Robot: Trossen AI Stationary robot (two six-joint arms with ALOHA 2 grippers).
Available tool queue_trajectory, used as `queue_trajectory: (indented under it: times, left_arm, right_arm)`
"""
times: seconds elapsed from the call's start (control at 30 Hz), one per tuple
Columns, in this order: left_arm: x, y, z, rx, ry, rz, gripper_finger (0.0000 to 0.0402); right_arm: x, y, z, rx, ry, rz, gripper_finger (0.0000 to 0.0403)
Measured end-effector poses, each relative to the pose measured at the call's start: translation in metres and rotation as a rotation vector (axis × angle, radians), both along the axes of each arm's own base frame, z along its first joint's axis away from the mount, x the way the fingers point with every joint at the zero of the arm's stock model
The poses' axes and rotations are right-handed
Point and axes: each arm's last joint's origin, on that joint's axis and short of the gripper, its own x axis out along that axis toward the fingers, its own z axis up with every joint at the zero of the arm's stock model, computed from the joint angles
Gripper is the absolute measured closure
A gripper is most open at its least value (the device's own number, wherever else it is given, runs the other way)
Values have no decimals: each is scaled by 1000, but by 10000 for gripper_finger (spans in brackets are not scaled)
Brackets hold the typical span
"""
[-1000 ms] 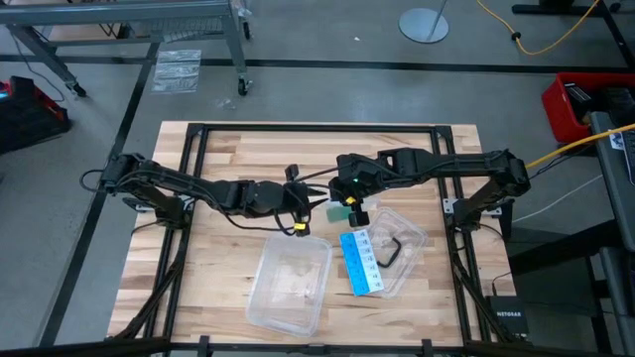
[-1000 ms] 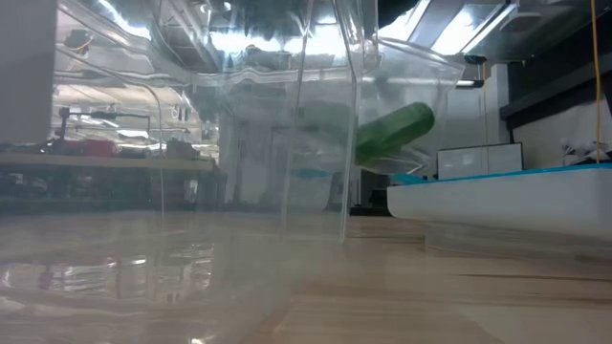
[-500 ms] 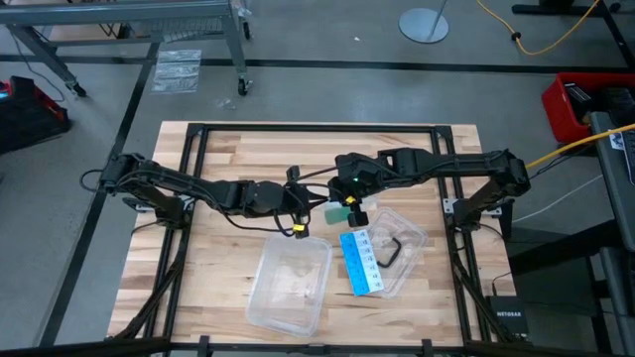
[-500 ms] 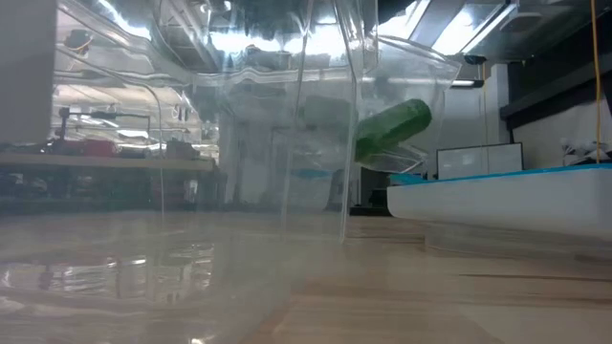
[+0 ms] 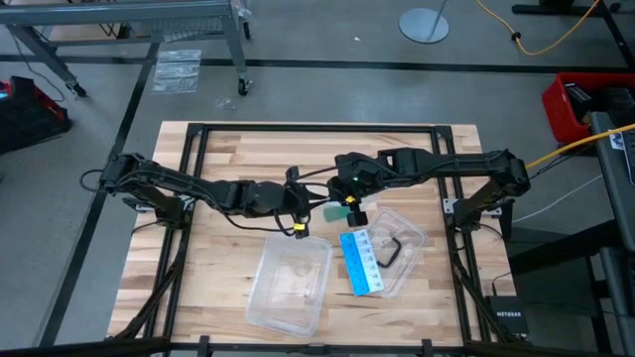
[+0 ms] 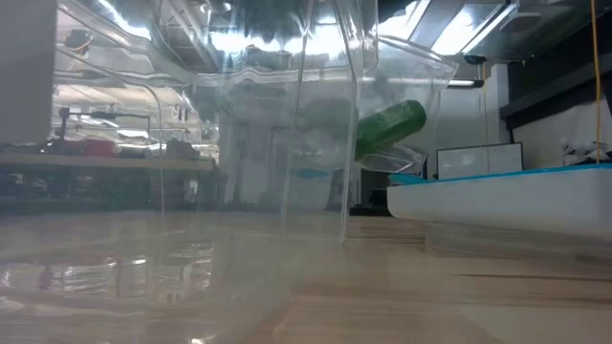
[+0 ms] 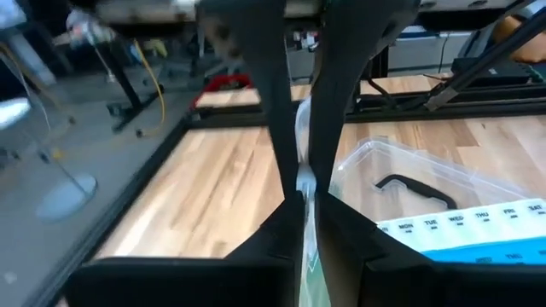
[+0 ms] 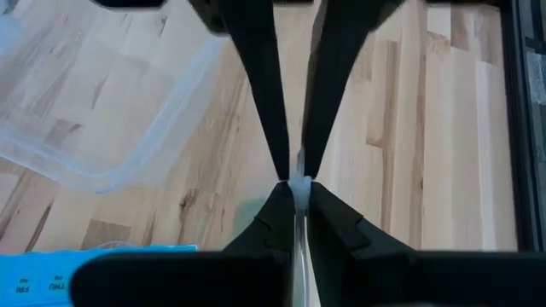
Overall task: Roll bandage
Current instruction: Close the transparent zip bag
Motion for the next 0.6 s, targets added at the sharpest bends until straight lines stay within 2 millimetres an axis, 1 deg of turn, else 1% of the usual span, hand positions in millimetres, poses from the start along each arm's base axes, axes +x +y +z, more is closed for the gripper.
queue_trajectory:
  times: [0.07,0.17,0.33,0.43,0.6]
  left_arm:
    - [0,0,-1,-48,0,17,359]
    - [-1,3,-3,-110,-1,51,324]
    - [0,5,-3,-81,0,49,268]
    - [0,5,-2,-46,4,37,254]
    - [1,4,-4,-42,11,20,251]
  right_arm:
    - [0,0,0,0,-1,0,384]
    - [0,0,0,0,0,0,384]
    - [0,0,2,0,-6,0,384]
    - [1,0,2,1,-17,1,384]
    - [4,1,5,33,-59,29,384]
